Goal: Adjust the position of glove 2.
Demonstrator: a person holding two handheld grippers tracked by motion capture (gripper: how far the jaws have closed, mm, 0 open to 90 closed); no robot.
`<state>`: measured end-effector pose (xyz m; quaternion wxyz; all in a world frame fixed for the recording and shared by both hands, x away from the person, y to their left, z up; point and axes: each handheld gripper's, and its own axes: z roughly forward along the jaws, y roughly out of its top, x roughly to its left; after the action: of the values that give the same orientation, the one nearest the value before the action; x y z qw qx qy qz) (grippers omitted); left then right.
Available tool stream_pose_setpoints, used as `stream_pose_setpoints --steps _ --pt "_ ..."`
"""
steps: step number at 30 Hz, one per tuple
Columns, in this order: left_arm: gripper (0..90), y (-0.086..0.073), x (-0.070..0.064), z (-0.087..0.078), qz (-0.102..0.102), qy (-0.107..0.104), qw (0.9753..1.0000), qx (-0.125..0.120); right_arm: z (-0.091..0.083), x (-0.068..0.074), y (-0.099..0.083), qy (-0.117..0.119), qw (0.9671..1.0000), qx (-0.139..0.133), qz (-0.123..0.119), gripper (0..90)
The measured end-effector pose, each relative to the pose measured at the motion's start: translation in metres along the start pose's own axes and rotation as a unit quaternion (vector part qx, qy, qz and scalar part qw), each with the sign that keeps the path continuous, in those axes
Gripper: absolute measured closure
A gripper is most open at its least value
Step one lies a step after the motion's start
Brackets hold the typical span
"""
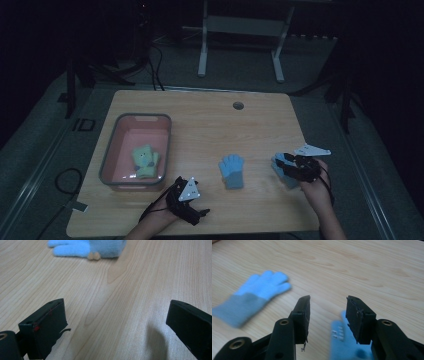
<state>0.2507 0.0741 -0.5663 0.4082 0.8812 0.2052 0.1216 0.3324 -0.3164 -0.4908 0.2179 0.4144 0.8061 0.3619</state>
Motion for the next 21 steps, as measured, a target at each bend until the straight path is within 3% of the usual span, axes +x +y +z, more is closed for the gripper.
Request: stream_pose_setpoints --steps 4,10,18,21 --pt "3.3 0.0 0.0 -0.001 -0.004 -0.003 1.0 -0.001 0.0 -0.02 -0.009 0.007 0.9999 0.014 0.001 53.9" --pt "3.3 -0.001 0.0 -0.001 -0.01 -0.004 0.9999 -0.003 0.007 -0.036 -0.029 0.016 0.9993 0.031 0.01 57.1" --pt "3.2 -0.001 0.001 -0.002 -0.011 -0.006 0.9999 -0.004 0.023 -0.046 -0.048 0.017 0.9978 0.063 0.01 57.7" --pt "3.3 -0.002 0.001 -0.002 -0.012 -0.007 0.9999 -0.004 0.026 -0.045 -0.052 0.012 0.9983 0.057 0.01 58.8"
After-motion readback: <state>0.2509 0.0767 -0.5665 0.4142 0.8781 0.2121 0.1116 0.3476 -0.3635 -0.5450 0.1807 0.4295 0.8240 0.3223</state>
